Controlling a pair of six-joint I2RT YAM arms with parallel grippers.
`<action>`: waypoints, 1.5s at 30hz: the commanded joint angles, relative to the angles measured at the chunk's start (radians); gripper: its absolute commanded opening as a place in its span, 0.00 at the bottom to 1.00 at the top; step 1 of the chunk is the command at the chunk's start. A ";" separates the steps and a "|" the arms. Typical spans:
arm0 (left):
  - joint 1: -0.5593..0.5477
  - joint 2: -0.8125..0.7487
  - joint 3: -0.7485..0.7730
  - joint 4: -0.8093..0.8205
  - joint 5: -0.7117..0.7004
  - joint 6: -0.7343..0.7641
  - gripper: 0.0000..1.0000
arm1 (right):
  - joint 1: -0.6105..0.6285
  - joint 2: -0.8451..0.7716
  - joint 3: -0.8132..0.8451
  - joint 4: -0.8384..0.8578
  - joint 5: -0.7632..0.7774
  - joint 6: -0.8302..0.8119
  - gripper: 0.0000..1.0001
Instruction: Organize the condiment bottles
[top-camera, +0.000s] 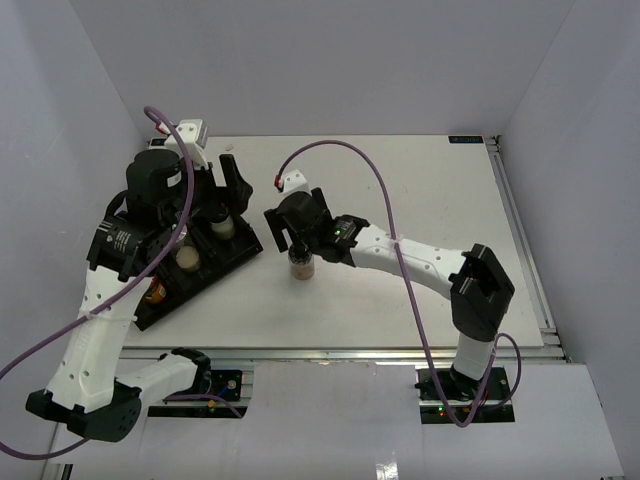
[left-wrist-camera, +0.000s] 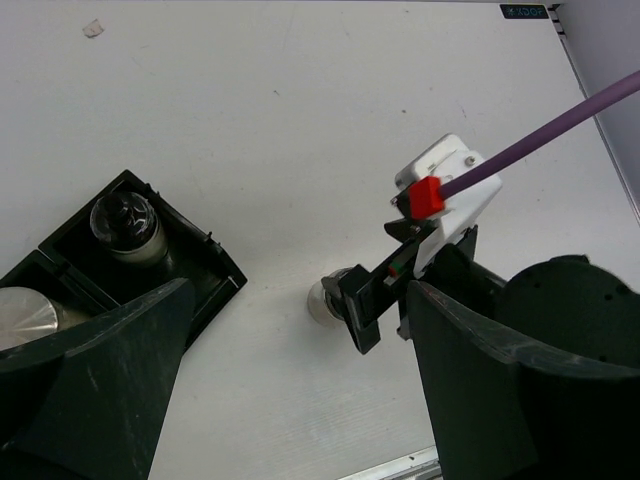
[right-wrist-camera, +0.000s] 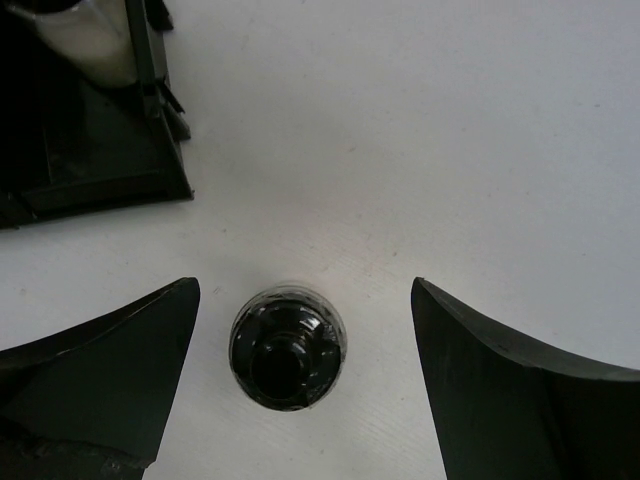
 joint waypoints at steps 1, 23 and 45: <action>0.005 0.008 0.075 -0.059 0.036 0.035 0.98 | -0.074 -0.123 0.058 -0.055 0.050 -0.048 0.92; -0.183 0.253 -0.356 0.293 0.118 -0.020 0.98 | -0.361 -0.795 -0.508 -0.022 -0.046 -0.038 0.90; -0.277 0.414 -0.473 0.450 0.014 -0.080 0.94 | -0.373 -0.887 -0.603 0.005 -0.028 -0.066 0.90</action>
